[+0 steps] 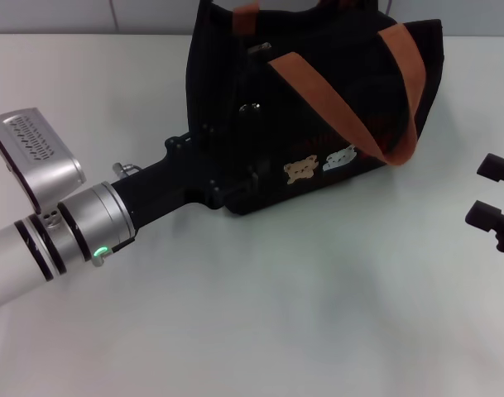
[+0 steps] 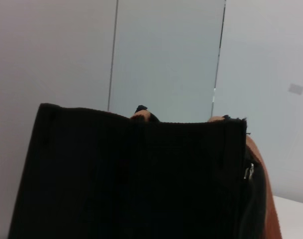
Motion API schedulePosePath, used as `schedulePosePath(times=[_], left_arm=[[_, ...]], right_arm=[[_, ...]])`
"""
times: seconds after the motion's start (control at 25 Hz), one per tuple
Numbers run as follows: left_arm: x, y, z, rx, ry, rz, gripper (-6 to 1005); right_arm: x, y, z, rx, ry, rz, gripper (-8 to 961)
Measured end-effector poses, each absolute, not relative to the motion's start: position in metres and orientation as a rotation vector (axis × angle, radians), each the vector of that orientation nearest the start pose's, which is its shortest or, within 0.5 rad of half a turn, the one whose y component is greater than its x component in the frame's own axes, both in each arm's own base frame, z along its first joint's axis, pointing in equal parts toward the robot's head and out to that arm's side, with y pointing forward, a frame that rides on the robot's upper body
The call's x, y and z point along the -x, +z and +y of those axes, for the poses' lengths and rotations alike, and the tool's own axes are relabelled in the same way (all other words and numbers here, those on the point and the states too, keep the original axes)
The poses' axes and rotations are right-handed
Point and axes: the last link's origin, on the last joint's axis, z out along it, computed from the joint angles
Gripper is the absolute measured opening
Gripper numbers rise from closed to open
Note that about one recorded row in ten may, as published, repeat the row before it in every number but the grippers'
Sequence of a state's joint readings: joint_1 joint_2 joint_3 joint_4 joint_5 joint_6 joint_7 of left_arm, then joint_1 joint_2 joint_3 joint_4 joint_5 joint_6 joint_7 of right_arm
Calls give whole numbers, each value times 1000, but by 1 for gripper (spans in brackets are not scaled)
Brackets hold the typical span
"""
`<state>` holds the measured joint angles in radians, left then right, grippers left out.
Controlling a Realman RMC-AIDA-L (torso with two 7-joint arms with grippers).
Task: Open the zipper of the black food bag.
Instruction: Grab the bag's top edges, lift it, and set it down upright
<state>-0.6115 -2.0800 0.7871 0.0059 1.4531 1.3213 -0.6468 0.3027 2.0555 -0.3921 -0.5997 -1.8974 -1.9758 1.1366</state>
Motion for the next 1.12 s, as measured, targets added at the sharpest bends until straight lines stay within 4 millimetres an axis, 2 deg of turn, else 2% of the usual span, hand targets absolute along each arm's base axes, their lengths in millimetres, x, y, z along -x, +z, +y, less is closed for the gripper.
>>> schedulePosePath(times=[0.16, 0.4, 0.6, 0.8, 1.12], left_arm=[[261, -79, 320, 2398, -874, -426, 697], [261, -80, 320, 2403, -866, -419, 479], [262, -79, 319, 2399, -869, -421, 247], [262, -78, 319, 2396, -870, -418, 130], [263, -77, 320, 2392, -868, -415, 122]], right_arm=[[-302, 51, 238, 2485, 1163, 480, 731], [-299, 52, 243, 2479, 1170, 464, 731], [-297, 52, 246, 2480, 1171, 453, 731], [-296, 52, 250, 2478, 1162, 449, 731], [-295, 52, 254, 2475, 1153, 447, 731]])
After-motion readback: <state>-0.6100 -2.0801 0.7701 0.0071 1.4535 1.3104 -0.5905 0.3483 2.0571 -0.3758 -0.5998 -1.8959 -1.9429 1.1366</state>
